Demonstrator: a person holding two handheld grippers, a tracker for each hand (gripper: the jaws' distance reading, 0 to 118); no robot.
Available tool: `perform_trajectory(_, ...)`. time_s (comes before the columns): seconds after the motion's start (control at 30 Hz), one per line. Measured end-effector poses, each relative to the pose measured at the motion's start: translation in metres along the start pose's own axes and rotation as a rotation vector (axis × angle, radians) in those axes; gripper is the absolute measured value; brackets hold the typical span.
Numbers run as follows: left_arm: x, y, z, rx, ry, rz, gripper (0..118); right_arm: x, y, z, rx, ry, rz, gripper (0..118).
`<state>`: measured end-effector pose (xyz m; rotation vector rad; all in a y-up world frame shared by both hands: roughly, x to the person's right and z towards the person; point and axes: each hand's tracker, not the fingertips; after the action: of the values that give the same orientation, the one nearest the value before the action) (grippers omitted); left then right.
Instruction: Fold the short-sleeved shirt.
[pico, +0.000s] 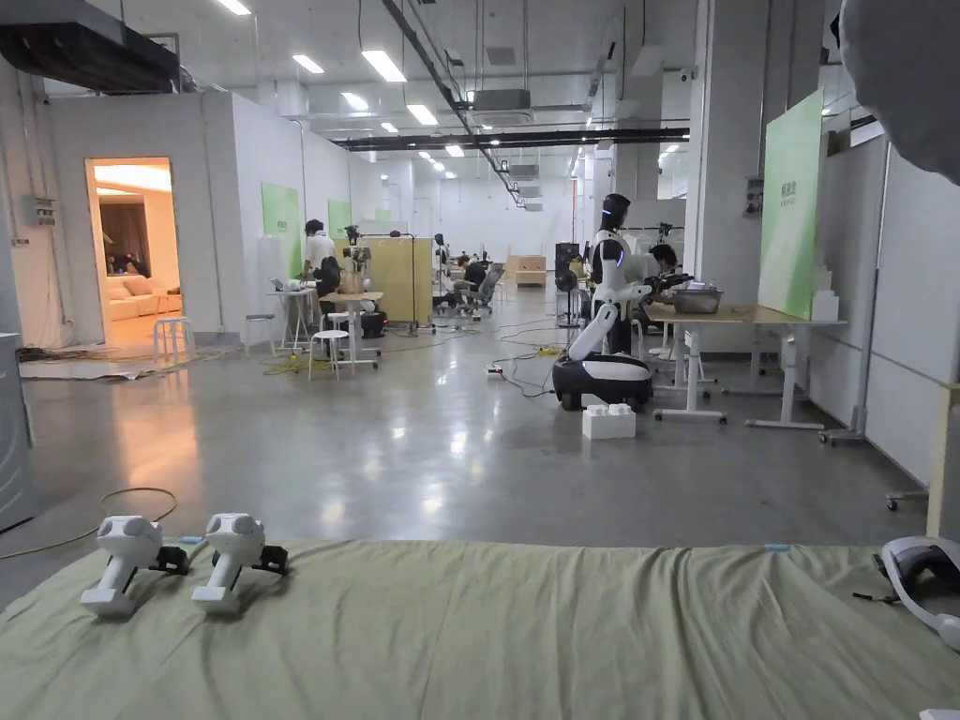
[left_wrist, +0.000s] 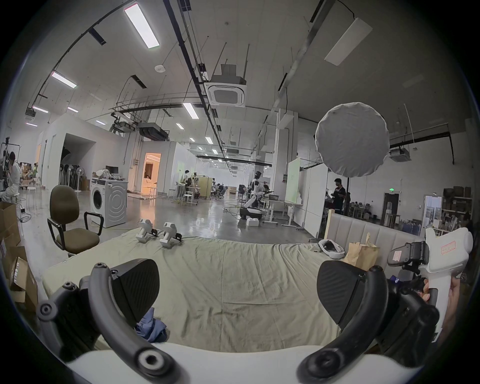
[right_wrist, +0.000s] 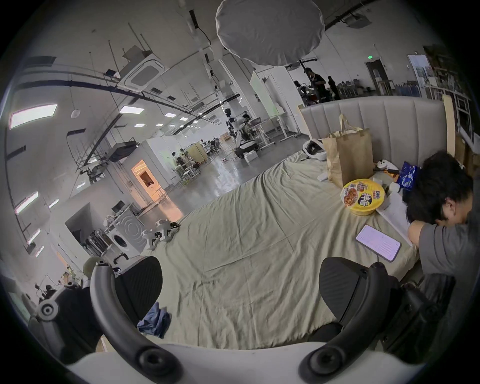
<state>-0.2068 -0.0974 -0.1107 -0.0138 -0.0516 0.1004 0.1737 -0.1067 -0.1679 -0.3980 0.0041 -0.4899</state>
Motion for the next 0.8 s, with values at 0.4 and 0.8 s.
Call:
perform_trajectory(0.4,0.001,0.001,0.000,-0.007,0.007,-0.009,118,-0.017,-0.008,-0.003,-0.028,0.047,0.104,118)
perform_trajectory(0.8,0.001,0.000,0.001,0.000,0.004,-0.019,118,-0.030,-0.008,-0.002,0.017,0.031,0.148,118)
